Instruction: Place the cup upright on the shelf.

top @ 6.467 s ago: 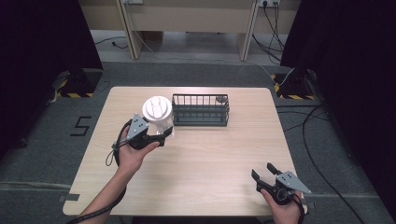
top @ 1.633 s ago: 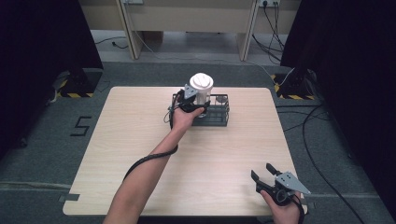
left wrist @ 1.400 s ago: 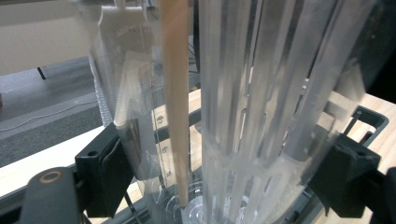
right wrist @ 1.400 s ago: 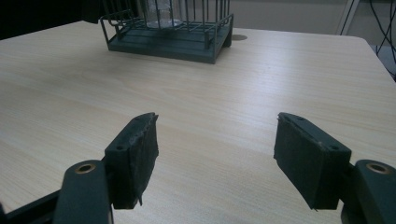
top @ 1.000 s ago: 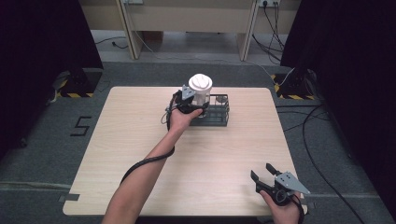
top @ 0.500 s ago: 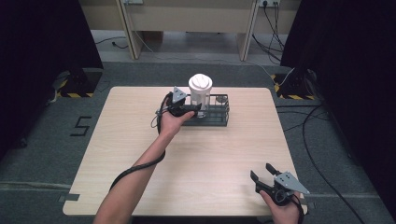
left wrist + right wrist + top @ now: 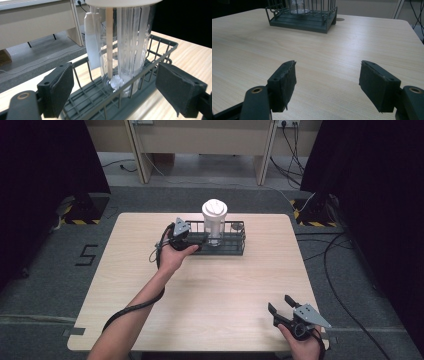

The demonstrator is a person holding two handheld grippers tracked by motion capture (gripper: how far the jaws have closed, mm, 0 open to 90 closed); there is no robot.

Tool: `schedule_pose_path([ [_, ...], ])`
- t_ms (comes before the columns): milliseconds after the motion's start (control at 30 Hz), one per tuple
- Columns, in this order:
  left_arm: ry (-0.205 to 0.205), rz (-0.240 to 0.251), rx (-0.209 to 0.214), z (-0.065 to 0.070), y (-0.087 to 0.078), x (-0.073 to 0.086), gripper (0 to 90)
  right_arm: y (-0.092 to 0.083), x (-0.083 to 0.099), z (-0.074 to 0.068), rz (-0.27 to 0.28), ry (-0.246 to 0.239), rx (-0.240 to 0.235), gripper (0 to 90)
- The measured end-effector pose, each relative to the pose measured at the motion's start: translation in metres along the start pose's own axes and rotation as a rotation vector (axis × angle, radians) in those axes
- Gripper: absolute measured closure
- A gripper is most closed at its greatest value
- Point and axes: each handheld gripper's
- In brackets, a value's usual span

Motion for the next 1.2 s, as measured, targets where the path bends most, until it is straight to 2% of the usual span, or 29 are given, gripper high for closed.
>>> schedule_pose_path([
  [933, -0.015, 0.014, 0.002, 0.005, -0.069, 0.029, 15.4, 0.0, 0.0, -0.001, -0.003, -0.005, 0.002, 30.3],
  [1200, -0.017, 0.012, -0.007, 0.008, -0.092, 0.043, 15.5, 0.0, 0.0, -0.001, -0.003, -0.005, 0.004, 30.3],
])
Point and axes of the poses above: each handheld gripper's, and its own axes: y roughly forward along the jaws, x roughly out of its underside, z roughly to its right, and after that the axes turned 12 degrees about x, right-handed
